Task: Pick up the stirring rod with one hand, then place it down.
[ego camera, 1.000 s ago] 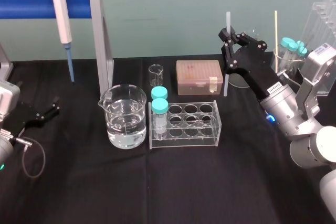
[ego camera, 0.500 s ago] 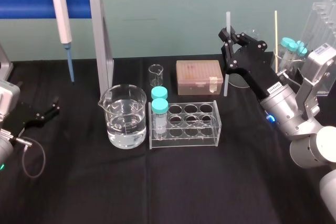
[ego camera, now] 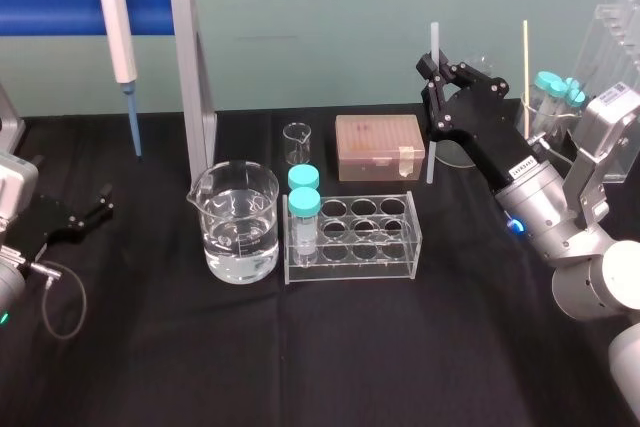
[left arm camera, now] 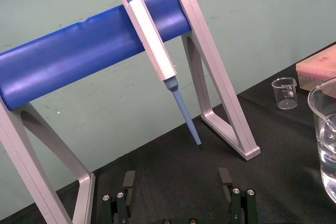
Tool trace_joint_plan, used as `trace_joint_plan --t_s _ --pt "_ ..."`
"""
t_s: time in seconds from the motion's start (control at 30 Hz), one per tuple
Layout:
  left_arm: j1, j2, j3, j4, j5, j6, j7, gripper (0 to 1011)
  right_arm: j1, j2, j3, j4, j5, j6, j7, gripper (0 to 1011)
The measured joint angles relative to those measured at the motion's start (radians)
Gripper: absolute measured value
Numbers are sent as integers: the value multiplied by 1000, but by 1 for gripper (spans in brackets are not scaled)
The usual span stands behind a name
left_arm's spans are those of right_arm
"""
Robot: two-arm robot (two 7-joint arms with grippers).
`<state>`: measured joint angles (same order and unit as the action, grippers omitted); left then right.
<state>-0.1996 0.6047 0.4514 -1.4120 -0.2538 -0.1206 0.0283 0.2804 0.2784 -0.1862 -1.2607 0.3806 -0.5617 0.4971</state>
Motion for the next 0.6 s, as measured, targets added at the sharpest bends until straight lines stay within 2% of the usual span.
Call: trace_joint_plan --t_s 0.6 --pt "0 0 0 0 0 0 0 1000 0 0 0 0 0 0 0 72"
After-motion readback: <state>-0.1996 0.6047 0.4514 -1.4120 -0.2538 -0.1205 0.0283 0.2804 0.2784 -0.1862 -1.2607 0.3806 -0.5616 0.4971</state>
